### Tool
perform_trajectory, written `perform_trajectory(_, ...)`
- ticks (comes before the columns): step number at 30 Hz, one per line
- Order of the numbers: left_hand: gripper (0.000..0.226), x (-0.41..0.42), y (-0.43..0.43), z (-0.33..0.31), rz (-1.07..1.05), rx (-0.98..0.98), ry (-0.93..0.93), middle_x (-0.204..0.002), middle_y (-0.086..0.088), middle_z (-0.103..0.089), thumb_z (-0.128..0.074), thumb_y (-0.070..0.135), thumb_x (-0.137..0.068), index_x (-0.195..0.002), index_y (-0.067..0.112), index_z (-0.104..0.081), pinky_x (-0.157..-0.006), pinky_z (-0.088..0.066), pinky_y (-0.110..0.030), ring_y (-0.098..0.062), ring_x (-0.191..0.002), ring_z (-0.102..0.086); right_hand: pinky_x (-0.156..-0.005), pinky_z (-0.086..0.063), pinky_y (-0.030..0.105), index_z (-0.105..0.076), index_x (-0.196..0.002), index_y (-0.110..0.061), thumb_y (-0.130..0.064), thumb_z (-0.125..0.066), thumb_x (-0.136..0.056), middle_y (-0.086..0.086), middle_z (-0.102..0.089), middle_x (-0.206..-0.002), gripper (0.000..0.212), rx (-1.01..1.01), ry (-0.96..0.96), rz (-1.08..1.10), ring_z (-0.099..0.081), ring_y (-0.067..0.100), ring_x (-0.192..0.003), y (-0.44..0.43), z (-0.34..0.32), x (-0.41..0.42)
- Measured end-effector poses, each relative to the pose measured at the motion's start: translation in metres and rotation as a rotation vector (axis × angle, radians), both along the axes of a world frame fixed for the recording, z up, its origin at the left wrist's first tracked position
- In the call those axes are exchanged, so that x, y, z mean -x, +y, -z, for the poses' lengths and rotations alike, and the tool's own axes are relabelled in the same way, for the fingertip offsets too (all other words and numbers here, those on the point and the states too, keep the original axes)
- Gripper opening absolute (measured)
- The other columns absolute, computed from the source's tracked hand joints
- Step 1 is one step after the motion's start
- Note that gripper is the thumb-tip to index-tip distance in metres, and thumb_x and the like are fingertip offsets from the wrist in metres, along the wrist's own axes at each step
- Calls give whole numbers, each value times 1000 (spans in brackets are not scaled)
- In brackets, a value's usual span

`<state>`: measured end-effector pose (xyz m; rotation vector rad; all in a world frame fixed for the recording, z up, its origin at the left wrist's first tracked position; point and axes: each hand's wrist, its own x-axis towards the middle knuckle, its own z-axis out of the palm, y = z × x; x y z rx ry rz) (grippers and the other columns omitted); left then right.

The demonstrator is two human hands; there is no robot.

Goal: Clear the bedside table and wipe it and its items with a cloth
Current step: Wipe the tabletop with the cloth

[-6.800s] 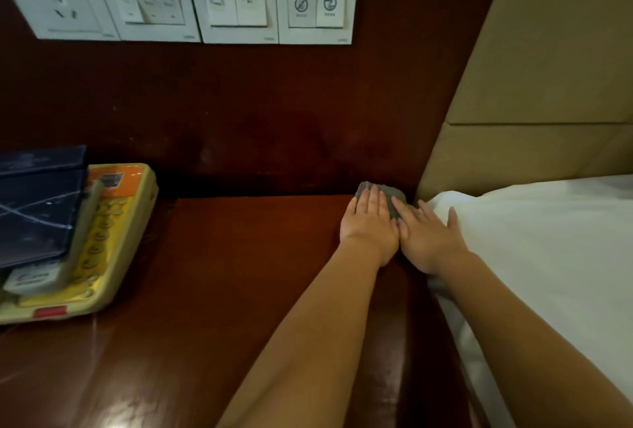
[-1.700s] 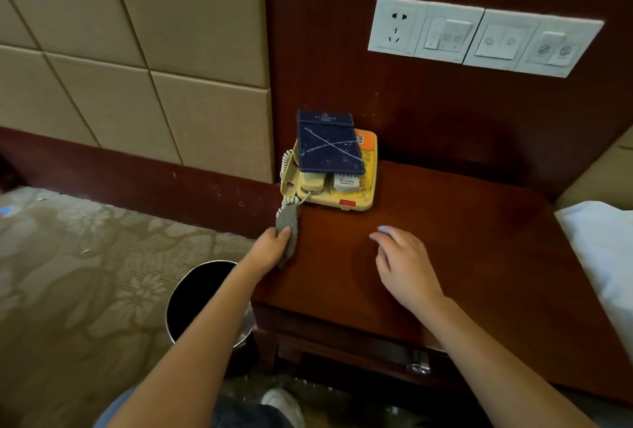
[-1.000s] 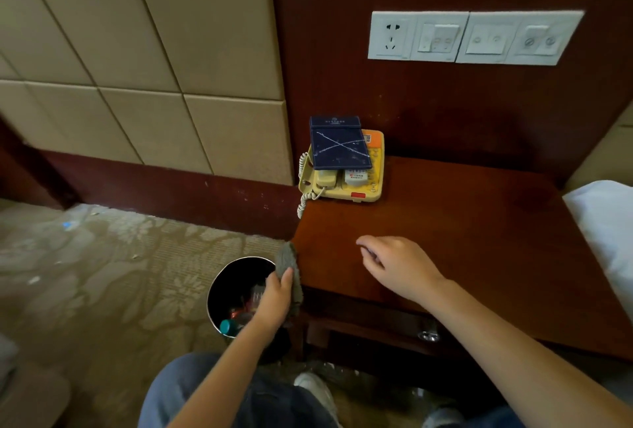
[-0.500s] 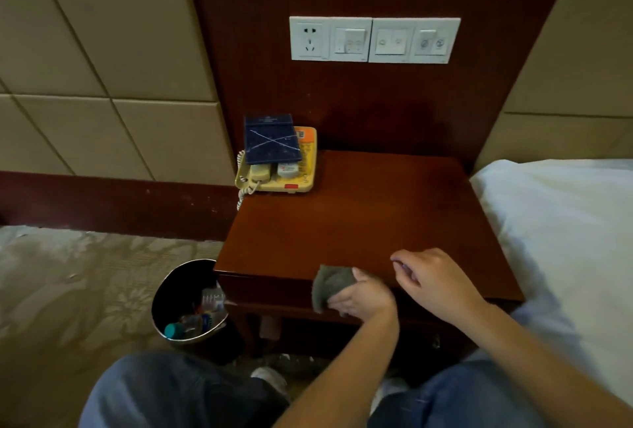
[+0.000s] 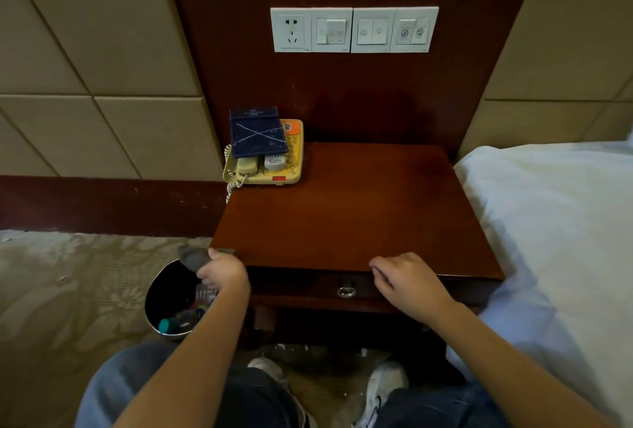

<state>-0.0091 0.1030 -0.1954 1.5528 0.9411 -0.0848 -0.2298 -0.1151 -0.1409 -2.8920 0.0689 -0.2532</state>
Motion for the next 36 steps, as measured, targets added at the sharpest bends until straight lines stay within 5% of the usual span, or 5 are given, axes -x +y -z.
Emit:
perform_trajectory(4, 74, 44, -32, -5, 276, -349, -197, -149, -39, 2, -42, 28, -100, -144, -14, 0, -117, -9, -45, -47, -142, -6, -82, -46, 30, -64, -107, -17, -22, -43, -98, -8, -62, -69, 24, 25, -6, 6, -54, 8, -59, -6, -9, -4)
perform_trajectory(7, 67, 89, -72, 8, 632, -727, -329, -139, -50, -14, -55, 22, -94, -139, -17, -25, -108, -18, -63, -64, -130, -16, -70, -45, 26, -67, -100, -15, -19, -49, -95, -10, -58, -60, 19, 49, -54, 36, -44, 4, -49, -18, -15, 1)
perform_trajectory(12, 68, 134, -113, 1, 1360, -1273, -648, -153, -23, -18, -28, 46, -99, -147, -2, -22, -114, 9, -51, -38, -144, -13, -62, -40, 26, -66, -94, -17, -19, -51, -93, -11, -53, -59, 15, 118, -50, 153, -44, 6, -50, -47, -17, 22)
perform_trajectory(19, 61, 180, -220, -22, 2072, -1370, -903, -158, -12, 13, -21, 36, -103, -151, 11, 9, -118, 5, -41, -28, -146, 11, -48, -46, 33, -64, -74, -13, -24, -43, -82, 4, -57, -60, 25, 253, -98, 378, -58, 26, -52, -85, -11, 61)
perform_trajectory(36, 83, 104, -119, -25, 1937, -1167, -840, -159, 0, 10, -42, 51, -95, -152, 16, 7, -118, 2, -30, -14, -146, 7, -76, -42, 38, -60, -102, -12, -21, -45, -94, 7, -60, -95, 19, 278, 68, 439, -58, 30, -90, -34, -20, 38)
